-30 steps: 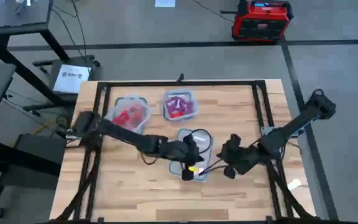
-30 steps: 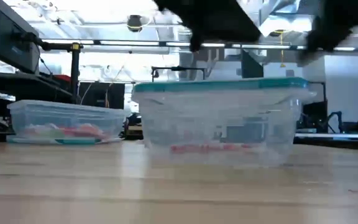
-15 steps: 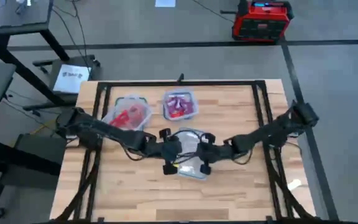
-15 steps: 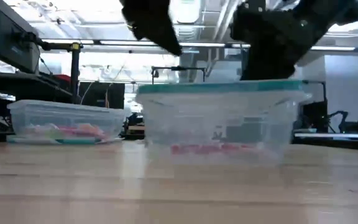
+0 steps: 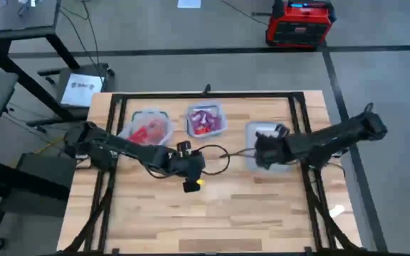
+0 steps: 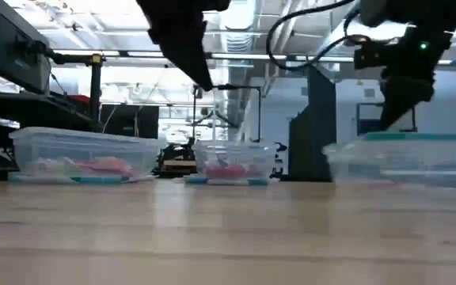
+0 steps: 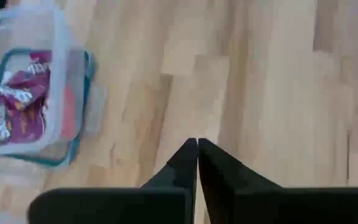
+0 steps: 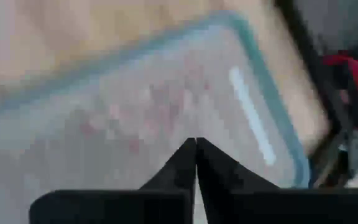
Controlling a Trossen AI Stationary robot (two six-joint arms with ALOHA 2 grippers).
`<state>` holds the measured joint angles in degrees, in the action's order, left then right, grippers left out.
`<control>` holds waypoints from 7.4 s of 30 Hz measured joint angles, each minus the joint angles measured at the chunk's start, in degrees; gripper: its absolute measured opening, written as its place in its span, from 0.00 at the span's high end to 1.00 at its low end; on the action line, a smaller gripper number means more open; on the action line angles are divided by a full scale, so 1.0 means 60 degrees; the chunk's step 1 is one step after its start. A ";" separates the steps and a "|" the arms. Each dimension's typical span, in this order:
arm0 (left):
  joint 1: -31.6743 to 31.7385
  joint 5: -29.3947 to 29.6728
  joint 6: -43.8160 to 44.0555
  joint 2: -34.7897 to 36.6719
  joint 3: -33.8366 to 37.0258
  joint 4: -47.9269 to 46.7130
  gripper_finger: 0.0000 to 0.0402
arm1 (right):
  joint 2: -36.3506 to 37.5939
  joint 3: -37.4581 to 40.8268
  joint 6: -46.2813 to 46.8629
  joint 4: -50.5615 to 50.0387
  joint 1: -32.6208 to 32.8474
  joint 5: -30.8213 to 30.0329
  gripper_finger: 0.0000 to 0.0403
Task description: Sort candy
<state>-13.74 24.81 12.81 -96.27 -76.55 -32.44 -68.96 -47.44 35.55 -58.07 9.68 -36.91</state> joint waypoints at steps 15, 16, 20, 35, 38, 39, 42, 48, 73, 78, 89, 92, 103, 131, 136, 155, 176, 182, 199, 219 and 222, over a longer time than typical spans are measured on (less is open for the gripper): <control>0.2835 -0.1082 -0.1335 -0.0048 -0.0018 0.0119 0.78 | 0.0871 -0.0015 0.0553 0.2949 0.2431 -0.0382 1.00; 0.3065 -0.1117 -0.1563 -0.0066 -0.0018 0.0124 0.74 | 0.0693 -0.0015 0.0683 0.3021 0.2588 -0.0490 1.00; 0.3782 -0.1553 -0.2302 -0.0080 -0.0018 0.0169 0.60 | -0.0199 -0.0012 0.1134 0.3328 0.3140 -0.1201 1.00; 0.4482 -0.2825 -0.3950 -0.1440 -0.0015 0.1152 0.51 | -0.2478 -0.0013 0.3344 0.4723 0.4550 -0.1940 1.00; 0.4554 -0.2730 -0.3952 -0.1809 -0.0016 0.1372 0.51 | -0.2570 -0.0022 0.3650 0.4701 0.4919 -0.2336 1.00; 0.4598 -0.2711 -0.3953 -0.1926 -0.0018 0.1375 0.51 | -0.2591 -0.0022 0.3671 0.4659 0.5004 -0.2481 1.00; 0.4673 -0.2691 -0.3958 -0.2289 -0.0044 0.1261 0.52 | -0.2618 -0.0018 0.3604 0.4646 0.5017 -0.2813 1.00; 0.4587 -0.2578 -0.4087 -0.2368 -0.0190 0.1054 0.91 | -0.2621 -0.0018 0.3599 0.4365 0.5014 -0.3060 1.00; -0.0412 -0.1203 -0.0098 -0.2361 -0.3107 -0.3063 1.00 | -0.1871 -0.0018 0.7078 0.1065 0.6377 -0.4472 1.00; -0.1348 -0.1209 0.1329 -0.2470 -0.2208 -0.2620 1.00 | -0.1987 -0.0018 0.7082 0.1327 0.6250 -0.4461 1.00; -0.1799 -0.1591 0.2431 -0.2499 -0.0754 -0.1362 0.99 | -0.2035 -0.0018 0.7107 0.1885 0.5658 -0.3328 1.00; -0.1795 -0.1747 0.2358 -0.2499 -0.0758 -0.1074 0.94 | -0.2038 -0.0018 0.7104 0.2031 0.5577 -0.3295 0.97; -0.1831 -0.3752 0.1978 -0.2383 -0.1169 -0.2137 0.62 | -0.2010 -0.0071 0.5729 0.3070 0.4528 -0.2790 0.64; 0.2705 -0.0927 -0.2263 -0.0206 -0.1019 -0.2113 0.62 | -0.3303 -0.0331 -0.1809 0.8112 -0.6277 0.7204 0.42; 0.4327 -0.1566 -0.3082 -0.0212 0.0169 -0.0086 0.62 | -0.4384 -0.0331 -0.1599 0.8444 -0.7216 0.8596 0.42; 0.6795 -0.2914 -0.4958 -0.2747 0.0754 0.2735 0.62 | -0.5813 -0.1055 -0.0489 0.9144 -0.7883 0.8931 0.42; 0.6598 -0.3088 -0.5387 -0.3446 0.0364 0.2847 0.62 | -0.6213 -0.1093 -0.0776 0.9373 -0.7906 0.8908 0.74; 0.6537 -0.3125 -0.5287 -0.3357 0.0197 0.2416 0.62 | -0.6198 -0.1100 -0.1435 0.9340 -0.7906 0.8734 0.96; 0.5682 -0.2549 -0.3776 -0.0207 -0.1965 -0.0867 0.62 | -0.2419 -0.1082 -0.4066 0.7805 -0.6505 0.7205 1.00; 0.3975 -0.2596 -0.2834 0.1799 -0.1982 -0.2272 0.62 | 0.0205 -0.1086 -0.5686 0.7493 -0.2399 0.4867 1.00; 0.3840 -0.2613 -0.2881 0.1789 -0.1946 -0.2623 0.62 | 0.0199 -0.1086 -0.5686 0.7512 -0.2260 0.4835 1.00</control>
<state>9.30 9.13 -4.47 -85.54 -88.23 -48.17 -67.76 -53.95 1.43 -13.00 -3.88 -7.90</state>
